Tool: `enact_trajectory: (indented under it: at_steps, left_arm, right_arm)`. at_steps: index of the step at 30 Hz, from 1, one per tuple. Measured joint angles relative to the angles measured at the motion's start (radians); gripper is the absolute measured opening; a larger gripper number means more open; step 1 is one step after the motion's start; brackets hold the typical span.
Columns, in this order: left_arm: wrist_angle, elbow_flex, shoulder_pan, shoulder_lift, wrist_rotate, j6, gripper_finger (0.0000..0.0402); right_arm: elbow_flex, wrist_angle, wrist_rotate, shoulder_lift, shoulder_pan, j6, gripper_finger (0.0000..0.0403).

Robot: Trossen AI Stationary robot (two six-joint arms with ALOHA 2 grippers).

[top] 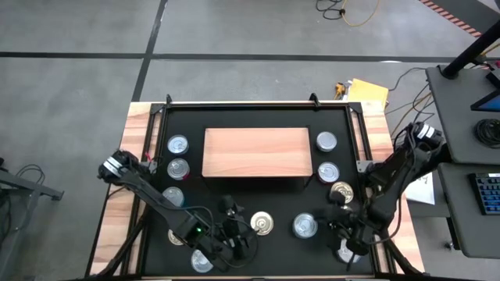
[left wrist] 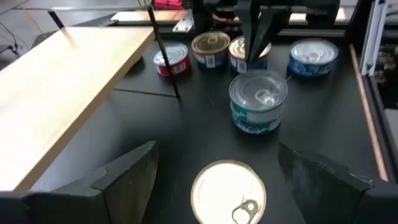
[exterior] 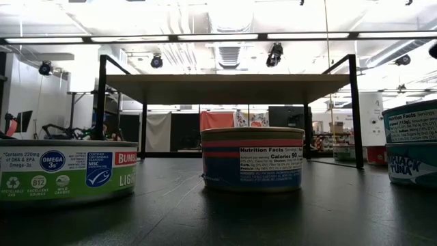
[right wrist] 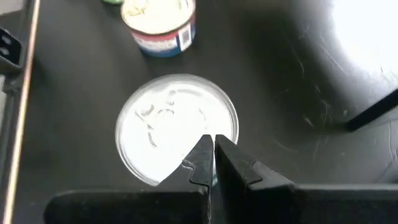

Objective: Stack canned seafood by type on shelf
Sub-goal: Put the light green tuna can on the shelf

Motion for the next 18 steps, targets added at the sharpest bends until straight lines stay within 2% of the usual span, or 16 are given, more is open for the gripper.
enact_trajectory:
  at_steps: [3,10,18]
  left_arm:
    - [0.002,0.0,0.0,0.008,-0.003,0.0,0.0315]
    - [0.003,0.0,0.002,0.011,-0.014,0.003,0.0315]
    - [0.003,0.0,0.002,0.011,-0.016,0.01,0.0315]
  right_arm:
    - [-0.004,0.027,-0.005,0.032,0.001,0.043,0.0009]
    - [0.046,0.061,-0.059,0.06,0.004,0.023,0.0009]
    - [0.107,0.043,-0.174,0.059,0.01,0.008,0.0009]
